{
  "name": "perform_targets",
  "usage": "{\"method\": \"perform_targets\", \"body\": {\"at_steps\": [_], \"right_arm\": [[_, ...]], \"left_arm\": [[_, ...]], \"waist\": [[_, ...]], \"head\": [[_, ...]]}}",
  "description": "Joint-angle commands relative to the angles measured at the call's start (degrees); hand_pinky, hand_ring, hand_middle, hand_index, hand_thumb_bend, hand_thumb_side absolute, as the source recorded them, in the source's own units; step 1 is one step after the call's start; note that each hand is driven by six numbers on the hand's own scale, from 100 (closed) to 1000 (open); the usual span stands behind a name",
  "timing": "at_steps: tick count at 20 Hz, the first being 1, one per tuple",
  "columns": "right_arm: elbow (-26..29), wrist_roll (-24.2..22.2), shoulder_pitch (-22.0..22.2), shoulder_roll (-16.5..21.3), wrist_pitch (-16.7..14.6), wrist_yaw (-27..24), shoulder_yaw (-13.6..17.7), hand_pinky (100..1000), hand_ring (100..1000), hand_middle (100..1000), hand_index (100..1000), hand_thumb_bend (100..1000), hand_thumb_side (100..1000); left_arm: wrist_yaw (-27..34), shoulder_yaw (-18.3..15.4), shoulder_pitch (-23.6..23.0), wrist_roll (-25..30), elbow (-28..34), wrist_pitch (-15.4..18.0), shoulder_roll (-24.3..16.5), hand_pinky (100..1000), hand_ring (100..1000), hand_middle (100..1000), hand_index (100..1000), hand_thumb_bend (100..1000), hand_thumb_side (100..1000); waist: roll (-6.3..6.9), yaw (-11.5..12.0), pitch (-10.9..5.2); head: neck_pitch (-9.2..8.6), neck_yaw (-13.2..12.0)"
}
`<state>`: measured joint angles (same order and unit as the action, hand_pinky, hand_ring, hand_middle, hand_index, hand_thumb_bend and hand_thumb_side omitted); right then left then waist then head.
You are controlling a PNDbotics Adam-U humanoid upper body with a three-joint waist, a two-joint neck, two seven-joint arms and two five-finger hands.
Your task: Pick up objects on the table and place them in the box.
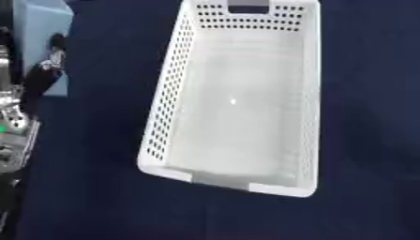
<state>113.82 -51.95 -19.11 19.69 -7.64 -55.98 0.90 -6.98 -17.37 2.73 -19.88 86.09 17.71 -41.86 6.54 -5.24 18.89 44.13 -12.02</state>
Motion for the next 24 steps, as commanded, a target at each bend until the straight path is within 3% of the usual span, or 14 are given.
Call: {"method": "perform_targets", "body": {"at_steps": [1, 5, 10, 12, 13, 14, 18, 24], "right_arm": [[0.77, -0.02, 0.06, 1.39, 0.27, -0.05, 0.08, 819, 736, 827, 975, 100, 780], [0.77, -0.02, 0.31, 1.65, 0.37, 0.04, 0.05, 818, 736, 827, 975, 100, 779], [0.77, -0.02, 0.16, 1.57, 0.78, -0.45, -0.23, 816, 735, 826, 970, 100, 780], [0.77, -0.02, -0.03, 1.55, 1.00, -0.70, -0.46, 815, 735, 825, 968, 100, 780], [0.77, -0.02, -0.14, 1.57, 1.12, -0.82, -0.62, 815, 735, 825, 968, 100, 784], [0.77, -0.02, -0.22, 1.60, 1.22, -0.90, -0.73, 815, 734, 825, 968, 100, 780], [0.77, -0.02, -0.75, 1.77, 1.70, -1.35, -1.37, 813, 734, 825, 965, 100, 781], [0.77, -0.02, -1.52, 2.32, 2.46, -2.17, -2.18, 809, 732, 823, 955, 100, 783]], "left_arm": [[0.87, 1.50, -1.92, 0.60, -1.96, 3.30, -10.62, 100, 100, 100, 135, 100, 100], [-0.34, 3.19, -2.40, 0.37, -4.05, 6.02, -16.41, 100, 100, 100, 136, 107, 100], [-0.38, 8.66, 3.33, 4.11, -3.52, 7.31, -19.63, 100, 100, 100, 136, 100, 100], [-0.28, 12.10, 7.07, 6.89, -3.06, 7.59, -20.64, 100, 100, 100, 136, 100, 100], [-0.21, 14.12, 9.40, 8.52, -2.79, 7.81, -21.02, 100, 100, 100, 136, 262, 100], [-0.09, 15.71, 11.40, 9.96, -2.65, 8.02, -21.20, 100, 100, 100, 137, 100, 100], [-0.36, 23.71, 21.95, 16.80, -2.20, 9.06, -20.04, 100, 100, 100, 138, 100, 100], [-3.58, 36.05, 40.11, 27.52, -5.59, 12.46, -13.11, 100, 100, 100, 139, 100, 100]], "waist": [[0.16, 0.28, -1.36], [0.53, 0.44, -1.69], [0.65, -0.34, -2.11], [0.75, -0.86, -2.23], [0.84, -1.17, -2.27], [0.93, -1.41, -2.30], [1.52, -2.86, -2.50], [2.72, -4.84, -2.95]], "head": [[-0.01, 0.95], [-0.01, 1.01], [-0.01, 0.34], [-0.01, -0.11], [-0.01, -0.35], [-0.01, -0.49], [-0.01, -1.07], [-0.01, -1.16]]}}
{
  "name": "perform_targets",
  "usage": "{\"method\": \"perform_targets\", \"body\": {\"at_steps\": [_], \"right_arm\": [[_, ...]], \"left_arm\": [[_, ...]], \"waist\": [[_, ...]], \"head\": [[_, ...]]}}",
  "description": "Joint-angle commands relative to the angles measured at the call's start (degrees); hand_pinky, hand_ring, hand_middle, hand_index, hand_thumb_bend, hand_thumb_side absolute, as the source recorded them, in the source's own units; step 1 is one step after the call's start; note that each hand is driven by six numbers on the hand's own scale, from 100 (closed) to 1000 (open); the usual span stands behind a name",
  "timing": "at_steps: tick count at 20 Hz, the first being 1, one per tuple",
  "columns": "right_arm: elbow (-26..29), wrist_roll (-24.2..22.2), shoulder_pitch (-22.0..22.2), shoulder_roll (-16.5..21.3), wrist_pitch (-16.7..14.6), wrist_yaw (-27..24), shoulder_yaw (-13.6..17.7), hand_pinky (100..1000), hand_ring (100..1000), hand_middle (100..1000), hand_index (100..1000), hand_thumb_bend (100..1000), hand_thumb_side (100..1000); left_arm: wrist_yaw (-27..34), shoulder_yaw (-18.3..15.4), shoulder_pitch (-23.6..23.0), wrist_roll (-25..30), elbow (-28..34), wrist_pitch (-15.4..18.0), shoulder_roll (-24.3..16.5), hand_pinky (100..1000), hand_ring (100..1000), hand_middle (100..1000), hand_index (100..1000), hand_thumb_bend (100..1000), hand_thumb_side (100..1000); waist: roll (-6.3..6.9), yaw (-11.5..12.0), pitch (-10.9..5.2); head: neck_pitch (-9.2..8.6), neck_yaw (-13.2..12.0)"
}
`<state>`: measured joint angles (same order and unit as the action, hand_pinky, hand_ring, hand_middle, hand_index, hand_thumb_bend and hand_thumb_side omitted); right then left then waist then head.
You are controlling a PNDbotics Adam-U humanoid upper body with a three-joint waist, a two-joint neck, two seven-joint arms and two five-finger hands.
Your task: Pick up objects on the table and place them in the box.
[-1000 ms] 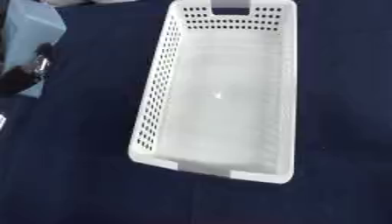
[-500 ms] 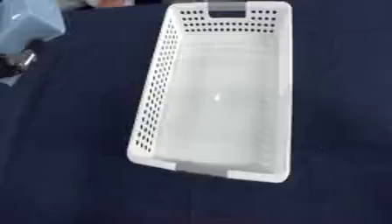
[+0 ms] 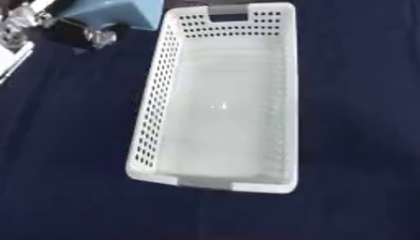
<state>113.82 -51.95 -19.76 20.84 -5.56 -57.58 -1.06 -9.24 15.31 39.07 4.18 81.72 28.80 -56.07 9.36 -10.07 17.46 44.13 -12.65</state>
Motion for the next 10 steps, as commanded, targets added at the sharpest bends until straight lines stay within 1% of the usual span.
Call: {"method": "perform_targets", "body": {"at_steps": [1, 3, 5, 6, 10], "right_arm": [[0.77, -0.02, -1.10, 1.25, 0.54, -0.77, -0.34, 808, 731, 822, 953, 100, 783], [0.77, -0.02, -1.48, 1.30, 0.85, -1.13, -0.53, 807, 731, 822, 953, 100, 783], [0.77, -0.02, -1.75, 1.24, 1.06, -1.32, -0.55, 807, 731, 822, 954, 100, 782], [0.77, -0.02, -1.80, 1.22, 1.12, -1.35, -0.52, 808, 731, 822, 954, 100, 782], [0.77, -0.02, -1.52, 1.27, 1.10, -1.06, -0.33, 810, 732, 823, 959, 100, 781]], "left_arm": [[-1.77, 4.84, 6.40, 4.85, -2.13, 2.12, 2.97, 100, 100, 100, 140, 100, 100], [-1.77, 6.77, 10.45, 7.21, -3.75, 3.70, 6.79, 100, 100, 100, 145, 100, 124], [-0.86, 7.14, 12.50, 8.69, -4.52, 4.05, 9.52, 100, 100, 100, 151, 100, 165], [-0.13, 7.20, 12.91, 9.28, -4.49, 3.98, 10.07, 100, 100, 100, 155, 100, 195], [3.07, 7.72, 12.56, 11.29, -2.53, 2.96, 9.33, 100, 100, 100, 161, 100, 221]], "waist": [[0.11, -0.42, -1.57], [0.35, -0.92, -1.54], [0.42, -1.21, -1.38], [0.44, -1.27, -1.35], [0.42, -1.05, -1.36]], "head": [[-0.01, -0.60], [-0.01, -0.60], [-0.01, -0.50], [-0.01, -0.43], [-0.01, -0.48]]}}
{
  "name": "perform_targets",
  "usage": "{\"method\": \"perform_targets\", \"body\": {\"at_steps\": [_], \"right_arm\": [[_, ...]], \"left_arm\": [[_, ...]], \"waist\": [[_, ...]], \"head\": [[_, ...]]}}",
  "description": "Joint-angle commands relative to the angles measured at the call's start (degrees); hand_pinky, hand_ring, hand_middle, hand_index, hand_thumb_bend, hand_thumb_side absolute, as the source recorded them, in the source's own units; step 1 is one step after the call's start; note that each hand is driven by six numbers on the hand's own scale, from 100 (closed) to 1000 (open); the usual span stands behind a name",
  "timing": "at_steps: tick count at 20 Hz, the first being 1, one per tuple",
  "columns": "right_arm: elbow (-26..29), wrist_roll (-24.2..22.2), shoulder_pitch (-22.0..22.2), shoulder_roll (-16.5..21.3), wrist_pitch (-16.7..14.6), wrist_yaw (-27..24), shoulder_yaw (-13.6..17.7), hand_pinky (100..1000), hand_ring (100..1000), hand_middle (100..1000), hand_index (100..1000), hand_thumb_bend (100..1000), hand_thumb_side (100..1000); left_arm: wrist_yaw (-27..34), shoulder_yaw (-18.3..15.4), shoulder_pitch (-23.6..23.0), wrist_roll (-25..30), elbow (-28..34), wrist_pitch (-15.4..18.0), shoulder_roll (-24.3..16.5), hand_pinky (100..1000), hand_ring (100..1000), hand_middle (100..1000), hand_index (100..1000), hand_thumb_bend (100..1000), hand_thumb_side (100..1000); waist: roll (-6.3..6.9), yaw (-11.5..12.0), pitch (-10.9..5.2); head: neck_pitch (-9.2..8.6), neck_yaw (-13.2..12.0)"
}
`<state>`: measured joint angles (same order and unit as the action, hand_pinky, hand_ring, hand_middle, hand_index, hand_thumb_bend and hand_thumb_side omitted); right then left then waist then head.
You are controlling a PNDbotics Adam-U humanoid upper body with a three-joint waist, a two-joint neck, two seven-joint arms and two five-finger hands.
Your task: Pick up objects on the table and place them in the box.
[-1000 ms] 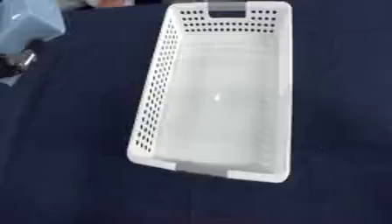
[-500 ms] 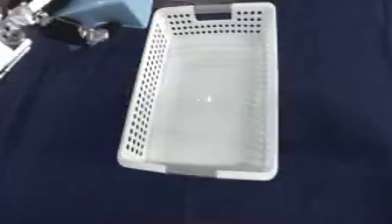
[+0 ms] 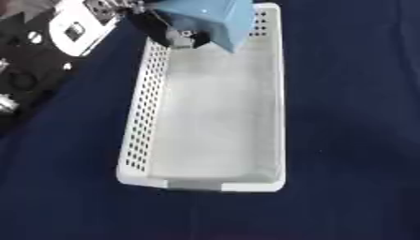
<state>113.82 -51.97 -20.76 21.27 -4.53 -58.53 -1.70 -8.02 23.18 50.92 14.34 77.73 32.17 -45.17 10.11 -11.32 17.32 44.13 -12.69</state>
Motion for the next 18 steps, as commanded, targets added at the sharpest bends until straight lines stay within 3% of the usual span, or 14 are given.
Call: {"method": "perform_targets", "body": {"at_steps": [1, 4, 5, 6, 7, 10, 11, 12, 13, 14, 15, 16, 17, 18], "right_arm": [[0.77, 0.01, -0.42, 0.85, -0.01, -0.04, 0.35, 810, 732, 823, 958, 100, 781], [0.77, 0.01, -0.08, 0.94, -0.32, 0.09, 0.48, 809, 731, 823, 956, 100, 782], [0.77, 0.01, 0.07, 1.02, -0.41, 0.15, 0.55, 810, 732, 823, 957, 100, 781], [0.77, 0.01, 0.18, 1.06, -0.50, 0.20, 0.59, 810, 732, 823, 957, 100, 781], [0.77, 0.01, 0.28, 1.14, -0.56, 0.27, 0.65, 810, 731, 823, 957, 100, 781], [0.77, 0.01, 0.48, 1.25, -0.70, 0.33, 0.91, 809, 731, 822, 955, 100, 782], [0.77, 0.01, 0.55, 1.28, -0.74, 0.36, 0.99, 810, 731, 823, 957, 100, 781], [0.77, 0.01, 0.64, 1.31, -0.81, 0.41, 1.07, 810, 732, 823, 957, 100, 781], [0.77, 0.01, 0.71, 1.33, -0.88, 0.48, 1.09, 811, 732, 823, 959, 100, 781], [0.77, 0.01, 0.75, 1.35, -0.96, 0.54, 1.09, 811, 732, 823, 959, 100, 781], [0.77, 0.01, 0.78, 1.36, -1.03, 0.57, 1.07, 810, 732, 823, 956, 100, 782], [0.77, 0.01, 0.80, 1.38, -1.11, 0.54, 1.07, 810, 732, 823, 956, 100, 782], [0.77, 0.01, 0.82, 1.39, -1.16, 0.52, 1.07, 809, 731, 822, 955, 100, 782], [0.77, 0.01, 0.86, 1.40, -1.21, 0.49, 1.10, 809, 731, 822, 955, 100, 782]], "left_arm": [[2.29, -0.28, 0.46, 1.31, 1.88, -0.82, -1.94, 100, 100, 100, 163, 100, 225], [2.72, -0.75, -0.21, 1.41, 2.81, -2.05, -3.15, 100, 100, 100, 180, 100, 250], [2.57, -0.46, -0.58, 2.10, 3.07, -2.35, -3.94, 100, 100, 100, 222, 100, 249], [2.63, -0.28, -0.91, 3.00, 3.41, -2.52, -4.57, 100, 100, 100, 202, 100, 254], [3.21, 0.41, -1.73, 4.72, 4.01, -2.27, -5.81, 100, 100, 100, 260, 100, 245], [7.93, 0.89, -5.23, 10.92, 7.36, -0.85, -10.11, 100, 100, 100, 308, 100, 244], [9.87, 0.75, -6.54, 12.73, 9.08, -0.13, -11.29, 100, 172, 254, 474, 100, 343], [12.19, 0.38, -7.92, 14.35, 11.15, 0.73, -12.38, 100, 199, 284, 508, 100, 388], [14.44, -0.11, -8.85, 15.40, 13.01, 1.43, -13.07, 100, 354, 422, 674, 100, 638], [16.38, -0.58, -9.43, 16.02, 14.48, 1.92, -13.61, 100, 333, 405, 658, 100, 616], [17.64, -1.03, -9.70, 16.37, 15.47, 2.23, -13.99, 455, 641, 680, 889, 100, 852], [18.21, -1.62, -9.71, 16.19, 16.13, 2.77, -14.27, 455, 641, 680, 889, 100, 852], [18.25, -2.13, -9.69, 15.77, 16.46, 3.28, -14.45, 873, 948, 937, 1000, 100, 1000], [17.04, -3.14, -9.44, 14.83, 16.64, 4.29, -14.63, 905, 973, 963, 1000, 100, 1000]], "waist": [[-0.39, 0.32, -1.26], [-0.55, 0.69, -1.49], [-0.58, 0.89, -1.60], [-0.60, 1.00, -1.67], [-0.57, 1.17, -1.74], [-0.53, 1.40, -1.88], [-0.56, 1.51, -1.90], [-0.61, 1.61, -1.90], [-0.67, 1.70, -1.89], [-0.72, 1.78, -1.89], [-0.76, 1.83, -1.92], [-0.80, 1.92, -1.96], [-0.84, 1.98, -1.99], [-0.89, 2.08, -2.01]], "head": [[-0.01, -0.49], [-0.01, -0.68], [-0.01, -0.75], [-0.01, -0.80], [-0.01, -0.79], [-0.01, -0.47], [-0.01, -0.33], [-0.01, -0.25], [-0.01, -0.26], [-0.01, -0.27], [-0.01, -0.31], [-0.01, -0.33], [-0.01, -0.32], [-0.01, -0.27]]}}
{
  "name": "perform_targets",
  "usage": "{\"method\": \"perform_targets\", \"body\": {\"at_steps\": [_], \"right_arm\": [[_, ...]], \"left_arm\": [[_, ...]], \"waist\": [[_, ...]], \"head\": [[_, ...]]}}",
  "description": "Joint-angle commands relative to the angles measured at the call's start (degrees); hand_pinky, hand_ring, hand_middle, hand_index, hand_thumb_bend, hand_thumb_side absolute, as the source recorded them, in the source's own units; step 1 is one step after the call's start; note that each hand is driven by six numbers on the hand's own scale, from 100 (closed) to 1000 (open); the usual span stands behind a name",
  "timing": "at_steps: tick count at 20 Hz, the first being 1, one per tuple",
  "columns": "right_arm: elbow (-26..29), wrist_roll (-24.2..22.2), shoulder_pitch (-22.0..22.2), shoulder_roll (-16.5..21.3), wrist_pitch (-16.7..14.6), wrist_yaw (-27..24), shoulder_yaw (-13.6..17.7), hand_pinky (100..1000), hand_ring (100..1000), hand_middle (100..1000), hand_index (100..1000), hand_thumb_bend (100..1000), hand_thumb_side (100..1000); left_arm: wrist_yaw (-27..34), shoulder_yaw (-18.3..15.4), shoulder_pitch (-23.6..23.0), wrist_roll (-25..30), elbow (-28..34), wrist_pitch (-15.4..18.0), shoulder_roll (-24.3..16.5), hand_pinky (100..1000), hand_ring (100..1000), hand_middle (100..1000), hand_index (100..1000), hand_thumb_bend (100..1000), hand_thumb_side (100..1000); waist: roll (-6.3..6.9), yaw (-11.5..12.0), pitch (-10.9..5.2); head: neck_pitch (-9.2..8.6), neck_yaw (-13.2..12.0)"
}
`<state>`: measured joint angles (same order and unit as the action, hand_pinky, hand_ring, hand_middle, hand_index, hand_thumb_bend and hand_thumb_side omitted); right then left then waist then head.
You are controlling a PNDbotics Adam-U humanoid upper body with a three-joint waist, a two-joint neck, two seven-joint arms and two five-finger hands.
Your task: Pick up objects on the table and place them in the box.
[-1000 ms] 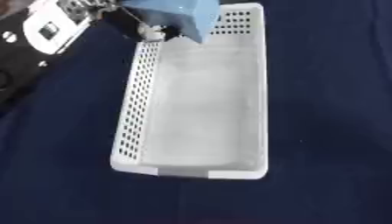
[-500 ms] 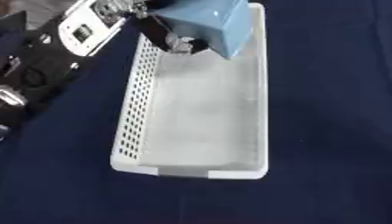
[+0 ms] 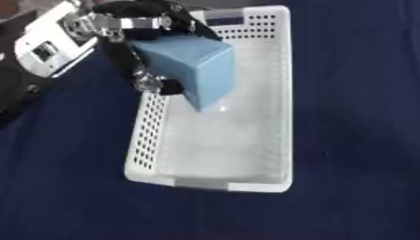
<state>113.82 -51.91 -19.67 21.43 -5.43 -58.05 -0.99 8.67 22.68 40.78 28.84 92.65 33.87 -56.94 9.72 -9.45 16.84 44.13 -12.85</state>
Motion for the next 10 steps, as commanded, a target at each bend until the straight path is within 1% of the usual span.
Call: {"method": "perform_targets", "body": {"at_steps": [1, 3, 6, 7, 8, 9, 10], "right_arm": [[0.77, -0.06, -0.20, 1.25, -0.34, 0.01, 0.41, 810, 731, 823, 956, 100, 781], [0.77, -0.06, -0.14, 1.27, -0.39, 0.07, 0.44, 810, 732, 823, 957, 100, 781], [0.77, -0.06, -0.19, 1.29, -0.45, 0.13, 0.41, 811, 731, 823, 957, 100, 781], [0.77, -0.06, -0.21, 1.29, -0.48, 0.14, 0.40, 811, 731, 822, 956, 100, 781], [0.77, -0.06, -0.24, 1.29, -0.50, 0.14, 0.39, 811, 731, 822, 956, 100, 781], [0.77, -0.06, -0.25, 1.29, -0.52, 0.14, 0.38, 811, 731, 822, 956, 100, 781], [0.77, -0.06, -0.26, 1.30, -0.53, 0.15, 0.38, 811, 732, 822, 957, 100, 781]], "left_arm": [[-1.41, -3.41, 0.84, -0.65, 1.74, 3.59, -2.97, 1000, 1000, 1000, 1000, 100, 1000], [-7.44, -4.92, 1.09, -2.72, 1.49, 5.71, -3.23, 1000, 1000, 1000, 1000, 100, 1000], [-16.38, -5.08, 1.00, -5.52, 0.85, 7.61, -3.22, 1000, 1000, 1000, 1000, 100, 1000], [-18.84, -4.94, 0.98, -6.17, 0.62, 7.95, -3.16, 1000, 1000, 1000, 1000, 166, 1000], [-20.89, -4.77, 0.98, -6.80, 0.38, 8.17, -3.07, 1000, 1000, 1000, 1000, 114, 1000], [-22.41, -4.60, 0.96, -7.46, 0.16, 8.36, -2.98, 1000, 1000, 1000, 1000, 214, 1000], [-23.81, -4.47, 0.91, -7.87, -0.18, 8.37, -3.01, 1000, 1000, 1000, 1000, 256, 1000]], "waist": [[-0.53, 0.28, -1.54], [-0.55, 0.40, -1.51], [-0.54, 0.40, -1.42], [-0.54, 0.39, -1.38], [-0.54, 0.38, -1.34], [-0.54, 0.39, -1.32], [-0.54, 0.41, -1.30]], "head": [[-0.01, -0.07], [-0.01, -0.03], [-0.01, -0.08], [-0.01, -0.12], [-0.01, -0.16], [-0.01, -0.18], [-0.01, -0.23]]}}
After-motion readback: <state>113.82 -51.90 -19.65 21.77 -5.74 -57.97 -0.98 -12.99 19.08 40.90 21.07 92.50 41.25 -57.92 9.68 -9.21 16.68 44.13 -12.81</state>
